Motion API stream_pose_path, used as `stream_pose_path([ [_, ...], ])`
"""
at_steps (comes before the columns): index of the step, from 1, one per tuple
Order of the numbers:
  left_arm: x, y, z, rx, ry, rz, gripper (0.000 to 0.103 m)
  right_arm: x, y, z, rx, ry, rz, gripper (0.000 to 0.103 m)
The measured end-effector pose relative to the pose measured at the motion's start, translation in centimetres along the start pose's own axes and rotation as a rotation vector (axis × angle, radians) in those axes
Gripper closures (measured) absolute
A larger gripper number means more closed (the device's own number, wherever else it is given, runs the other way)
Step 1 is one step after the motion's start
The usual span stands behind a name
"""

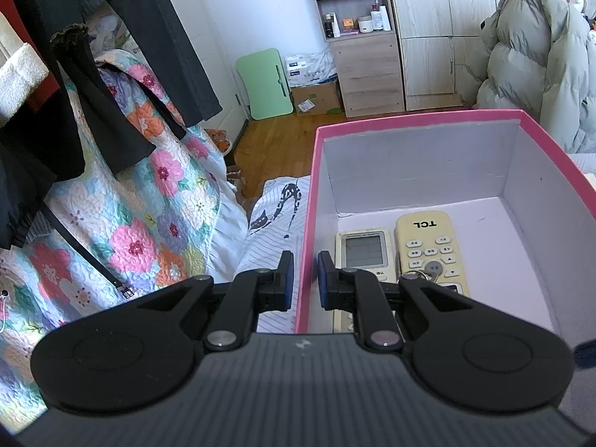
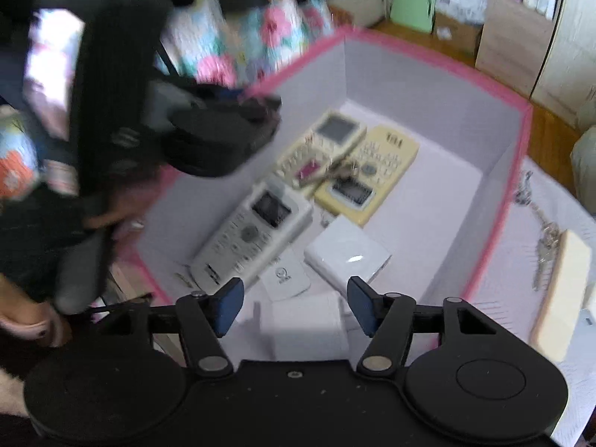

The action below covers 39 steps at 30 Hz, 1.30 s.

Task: Organize rigid objects
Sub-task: 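Move the right tool back toward the cream power bank on the bed, then grasp the cream power bank with the right tool and lift it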

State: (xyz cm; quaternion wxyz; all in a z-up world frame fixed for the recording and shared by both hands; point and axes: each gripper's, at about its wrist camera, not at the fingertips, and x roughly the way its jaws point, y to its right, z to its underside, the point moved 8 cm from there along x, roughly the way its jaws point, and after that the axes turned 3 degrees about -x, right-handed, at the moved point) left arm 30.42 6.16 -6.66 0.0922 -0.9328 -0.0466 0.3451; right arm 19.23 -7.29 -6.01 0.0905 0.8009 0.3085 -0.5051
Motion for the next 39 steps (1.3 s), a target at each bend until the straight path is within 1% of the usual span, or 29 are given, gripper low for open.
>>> stream_pose_path([
  [3, 0.0, -0.1, -0.1, 0.008, 0.001, -0.006, 0.089, -3.8, 0.7, 0.3, -0.010, 0.108, 0.005, 0.036],
  [5, -0.1, 0.0, 0.0, 0.006, 0.001, -0.006, 0.089, -6.2, 2.2, 0.7, -0.001, 0.171, 0.042, 0.036],
  [8, -0.1, 0.0, 0.0, 0.005, 0.001, -0.005, 0.089, -8.7, 5.7, 1.9, 0.042, 0.245, 0.120, 0.036],
  [11, -0.1, -0.1, 0.0, 0.010, 0.001, -0.009, 0.089, -9.6, 10.1, 3.8, 0.104, 0.281, 0.173, 0.036],
  [13, -0.1, -0.1, -0.1, 0.014, 0.003, -0.009, 0.089, -9.2, 12.2, 4.9, 0.112, 0.287, 0.179, 0.036],
  [15, 0.0, -0.2, -0.1, 0.013, -0.001, -0.007, 0.089, -8.5, 14.2, 5.8, 0.117, 0.282, 0.228, 0.036],
  [17, 0.1, -0.2, -0.1, 0.014, -0.009, -0.006, 0.089, -7.0, 15.9, 6.2, 0.113, 0.259, 0.260, 0.036],
  [22, 0.4, 0.0, 0.0, 0.027, -0.015, -0.013, 0.089, -2.8, 21.0, 6.7, 0.208, 0.204, 0.316, 0.036],
  [26, 0.3, 0.3, 0.0, 0.048, -0.005, -0.027, 0.089, -0.5, 24.2, 6.6, 0.315, 0.199, 0.330, 0.036],
  [27, 0.3, 0.3, 0.0, 0.051, -0.003, -0.028, 0.089, 0.1, 24.8, 6.3, 0.334, 0.202, 0.328, 0.036],
  [28, 0.3, 0.3, 0.1, 0.050, -0.004, -0.027, 0.089, 0.7, 25.0, 5.9, 0.338, 0.200, 0.325, 0.033],
  [31, 0.5, 0.4, 0.2, 0.051, -0.021, -0.027, 0.089, 2.4, 25.1, 5.3, 0.308, 0.173, 0.389, 0.033],
  [32, 0.6, 0.5, 0.3, 0.054, -0.027, -0.029, 0.089, 2.8, 25.1, 5.2, 0.292, 0.167, 0.409, 0.031],
  [33, 0.6, 0.5, 0.3, 0.056, -0.026, -0.030, 0.089, 2.8, 24.9, 5.1, 0.274, 0.186, 0.423, 0.029],
  [34, 0.6, 0.5, 0.2, 0.055, -0.025, -0.030, 0.089, 2.8, 24.9, 5.1, 0.265, 0.197, 0.429, 0.029],
  [35, 0.6, 0.5, 0.2, 0.054, -0.023, -0.030, 0.089, 2.8, 24.9, 5.2, 0.270, 0.208, 0.427, 0.030],
  [36, 0.6, 0.5, 0.2, 0.051, -0.023, -0.027, 0.089, 2.6, 25.0, 5.4, 0.284, 0.223, 0.424, 0.040],
  [37, 0.6, 0.5, 0.2, 0.048, -0.025, -0.025, 0.089, 2.1, 25.1, 5.6, 0.296, 0.235, 0.434, 0.043],
  [39, 0.6, 0.5, 0.2, 0.051, -0.024, -0.023, 0.089, 1.6, 25.0, 6.2, 0.316, 0.227, 0.404, 0.043],
])
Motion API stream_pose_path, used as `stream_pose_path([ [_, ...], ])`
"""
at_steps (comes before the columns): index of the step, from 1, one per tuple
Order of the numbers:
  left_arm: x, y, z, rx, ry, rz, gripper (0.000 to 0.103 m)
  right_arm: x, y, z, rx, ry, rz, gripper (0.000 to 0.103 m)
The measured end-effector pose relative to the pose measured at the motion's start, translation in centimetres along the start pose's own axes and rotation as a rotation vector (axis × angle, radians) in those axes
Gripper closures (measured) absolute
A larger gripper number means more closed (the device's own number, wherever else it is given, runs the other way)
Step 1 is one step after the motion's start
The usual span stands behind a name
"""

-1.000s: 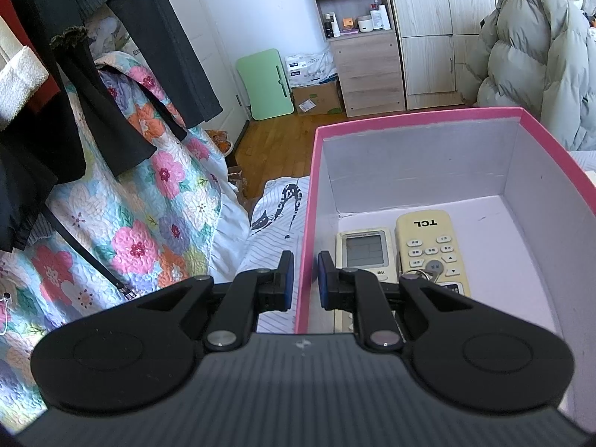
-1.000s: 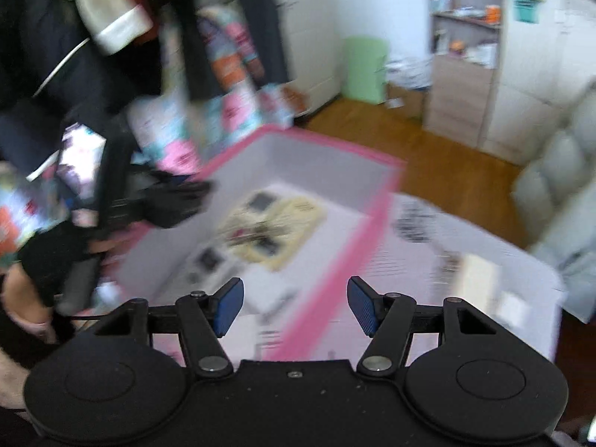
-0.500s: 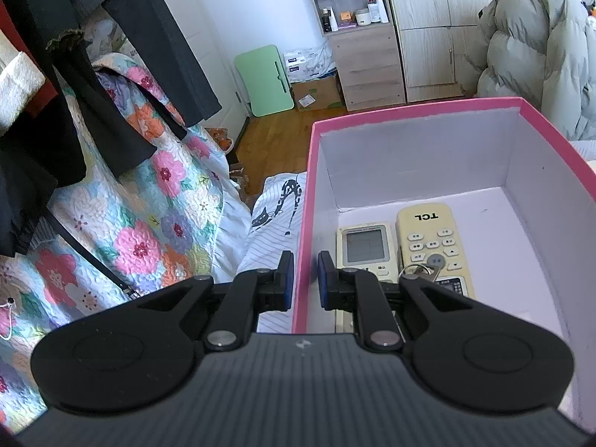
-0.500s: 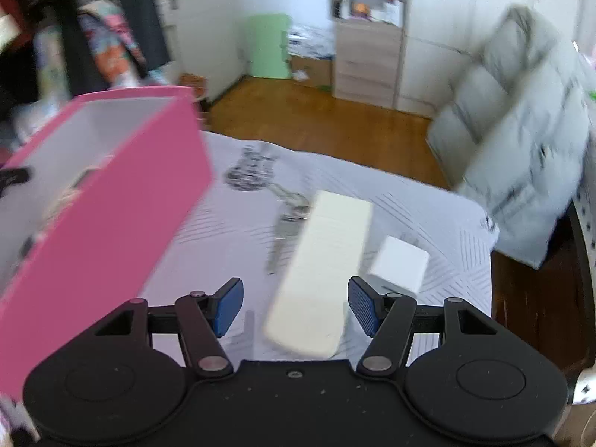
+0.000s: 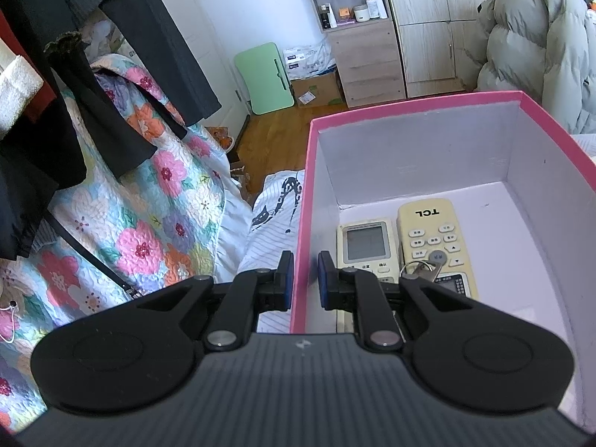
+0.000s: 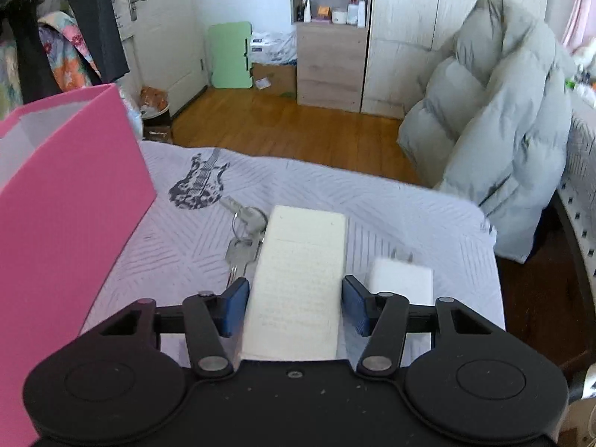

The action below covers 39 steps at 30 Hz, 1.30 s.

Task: Organize rigid objects
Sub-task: 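Grasp the cream power bank with the right tool and lift it, then carry the cream power bank into the pink box and open the right tool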

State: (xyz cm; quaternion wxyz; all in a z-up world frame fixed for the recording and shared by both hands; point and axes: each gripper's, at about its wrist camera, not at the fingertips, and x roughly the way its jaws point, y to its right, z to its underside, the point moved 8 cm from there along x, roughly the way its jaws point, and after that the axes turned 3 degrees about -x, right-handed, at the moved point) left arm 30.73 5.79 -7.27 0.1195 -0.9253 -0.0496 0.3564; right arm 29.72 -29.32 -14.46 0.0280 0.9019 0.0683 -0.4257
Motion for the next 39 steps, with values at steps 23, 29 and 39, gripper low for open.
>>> stream_pose_path([
  [23, -0.2, -0.2, -0.1, -0.008, 0.005, 0.004, 0.089, -5.9, -2.7, -0.4, -0.073, 0.084, -0.061, 0.045],
  [29, -0.3, 0.0, -0.2, -0.002, 0.004, 0.000, 0.089, -11.1, -4.6, -0.4, -0.123, 0.165, -0.081, 0.045],
  [39, -0.3, -0.2, -0.1, -0.015, 0.010, 0.006, 0.089, -19.5, -8.6, -4.0, -0.211, 0.382, -0.134, 0.045],
])
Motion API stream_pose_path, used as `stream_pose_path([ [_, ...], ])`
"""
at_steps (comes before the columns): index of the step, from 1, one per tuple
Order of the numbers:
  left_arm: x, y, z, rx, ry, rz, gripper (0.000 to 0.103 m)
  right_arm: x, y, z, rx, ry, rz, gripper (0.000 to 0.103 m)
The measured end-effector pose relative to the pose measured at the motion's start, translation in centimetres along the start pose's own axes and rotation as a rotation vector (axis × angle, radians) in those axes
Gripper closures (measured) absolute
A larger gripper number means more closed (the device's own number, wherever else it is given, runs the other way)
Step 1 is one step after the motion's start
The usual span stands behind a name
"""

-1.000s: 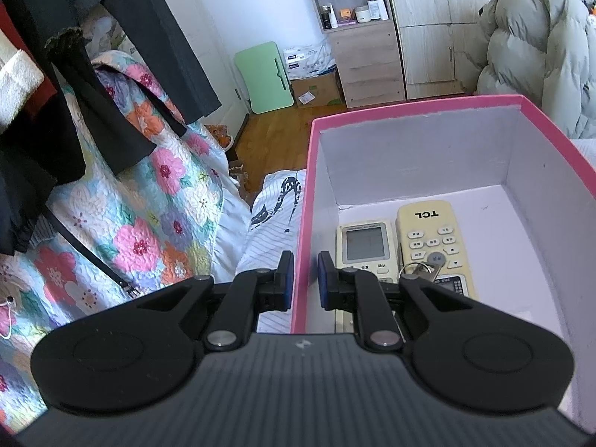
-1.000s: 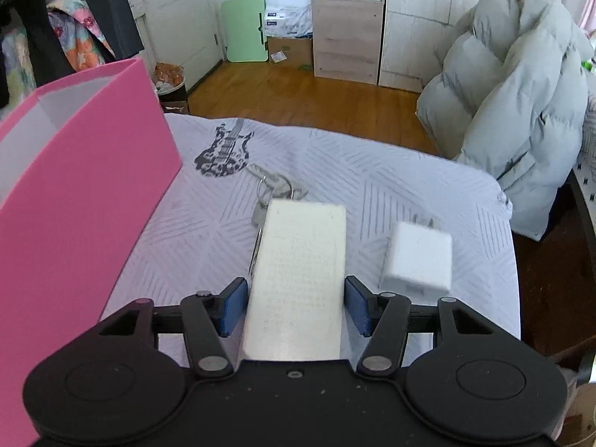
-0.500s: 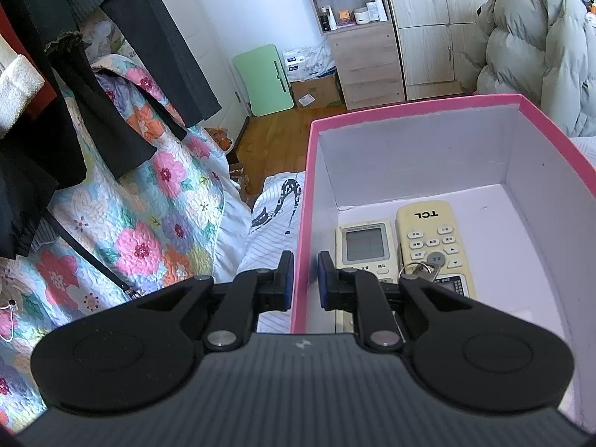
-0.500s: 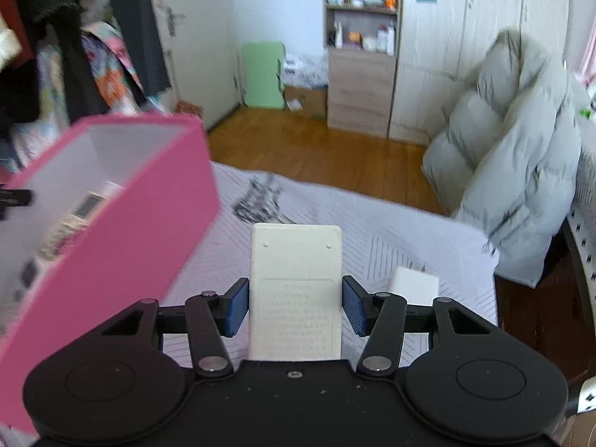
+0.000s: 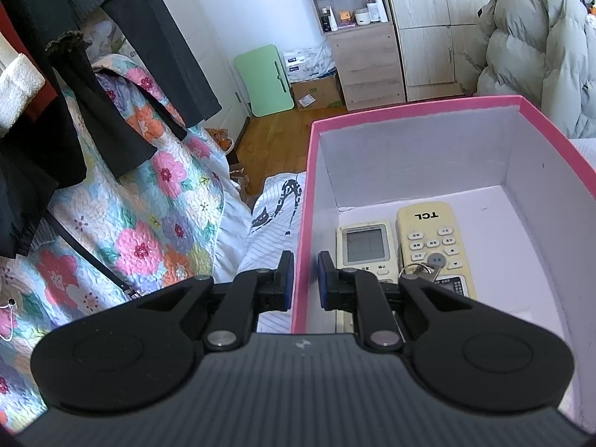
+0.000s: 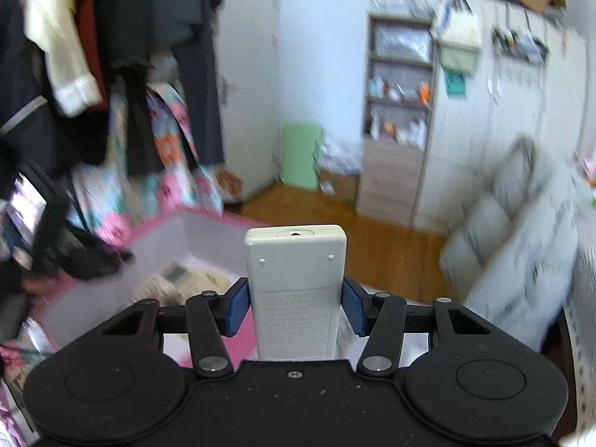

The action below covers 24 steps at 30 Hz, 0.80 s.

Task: Organize rigid objects
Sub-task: 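Carry the cream power bank into the pink box and open the right tool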

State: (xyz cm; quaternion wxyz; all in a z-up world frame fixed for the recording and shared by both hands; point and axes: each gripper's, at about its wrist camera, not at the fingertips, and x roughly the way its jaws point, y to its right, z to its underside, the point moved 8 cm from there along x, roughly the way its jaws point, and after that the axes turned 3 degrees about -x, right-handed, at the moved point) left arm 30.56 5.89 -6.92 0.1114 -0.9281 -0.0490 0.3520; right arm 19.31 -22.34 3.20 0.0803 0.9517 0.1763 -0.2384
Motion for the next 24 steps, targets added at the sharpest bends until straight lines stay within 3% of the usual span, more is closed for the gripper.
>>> stream_pose_path([
  [6, -0.1, -0.1, 0.0, -0.010, 0.004, 0.004, 0.089, 1.3, -3.5, -4.7, -0.001, 0.105, -0.185, 0.045],
  [10, -0.1, -0.2, 0.0, -0.008, 0.003, 0.003, 0.089, 6.2, -6.2, -5.0, -0.037, 0.080, -0.279, 0.045],
  [13, -0.1, -0.2, 0.1, -0.006, -0.001, 0.004, 0.089, 10.8, -7.4, -4.4, -0.064, 0.053, -0.254, 0.045],
  [17, -0.1, -0.3, 0.1, -0.015, -0.001, 0.010, 0.089, 15.2, -7.7, -3.5, -0.134, 0.024, -0.157, 0.045],
  [24, 0.0, -0.3, 0.1, -0.014, 0.008, 0.009, 0.089, 15.9, -7.8, 0.5, -0.199, -0.112, -0.116, 0.045],
])
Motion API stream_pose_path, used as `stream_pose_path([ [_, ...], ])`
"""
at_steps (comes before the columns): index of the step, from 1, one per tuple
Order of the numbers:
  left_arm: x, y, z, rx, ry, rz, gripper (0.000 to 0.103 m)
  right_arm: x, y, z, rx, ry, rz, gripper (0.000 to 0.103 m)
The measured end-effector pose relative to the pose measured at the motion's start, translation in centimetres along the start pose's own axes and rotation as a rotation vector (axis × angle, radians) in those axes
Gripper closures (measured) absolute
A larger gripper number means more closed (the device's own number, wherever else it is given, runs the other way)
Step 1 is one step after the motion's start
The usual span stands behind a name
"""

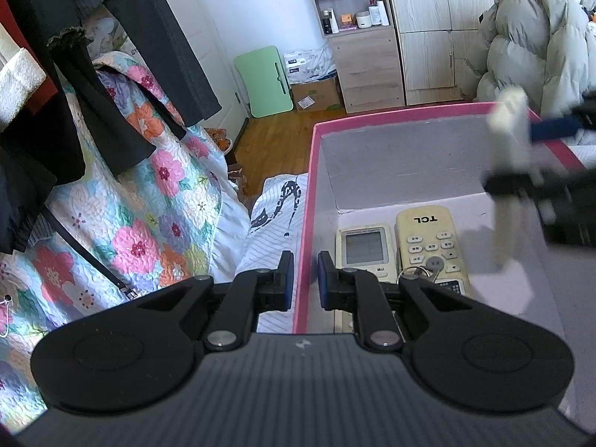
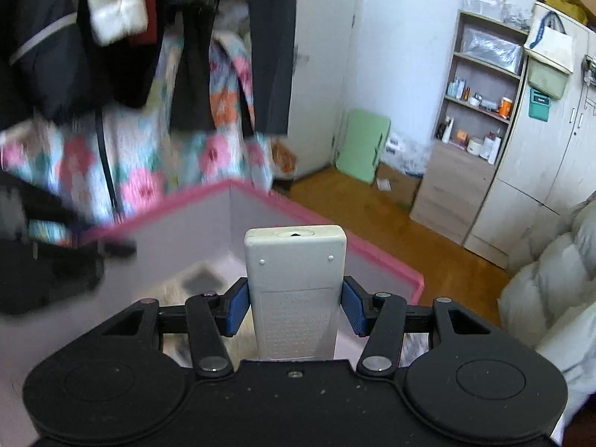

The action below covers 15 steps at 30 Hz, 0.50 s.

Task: Organize rigid objects
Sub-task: 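Carry the cream power bank into the pink box and open the right tool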

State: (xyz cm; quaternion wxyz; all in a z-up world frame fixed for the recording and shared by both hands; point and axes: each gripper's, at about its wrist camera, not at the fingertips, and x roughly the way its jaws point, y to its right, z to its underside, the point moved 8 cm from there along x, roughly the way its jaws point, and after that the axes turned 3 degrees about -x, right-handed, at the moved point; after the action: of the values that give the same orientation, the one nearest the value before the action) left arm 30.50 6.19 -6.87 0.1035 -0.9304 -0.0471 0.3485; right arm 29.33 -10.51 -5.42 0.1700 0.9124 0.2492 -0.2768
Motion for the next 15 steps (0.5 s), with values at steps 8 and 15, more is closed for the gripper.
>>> stream_pose_path([
  [8, -0.1, 0.0, 0.0, -0.007, 0.005, 0.003, 0.089, -4.1, -0.8, 2.4, -0.033, -0.043, -0.009, 0.046],
  [15, 0.0, -0.2, -0.1, -0.009, 0.004, 0.001, 0.089, -5.9, -3.6, 3.4, -0.111, -0.109, -0.016, 0.046],
])
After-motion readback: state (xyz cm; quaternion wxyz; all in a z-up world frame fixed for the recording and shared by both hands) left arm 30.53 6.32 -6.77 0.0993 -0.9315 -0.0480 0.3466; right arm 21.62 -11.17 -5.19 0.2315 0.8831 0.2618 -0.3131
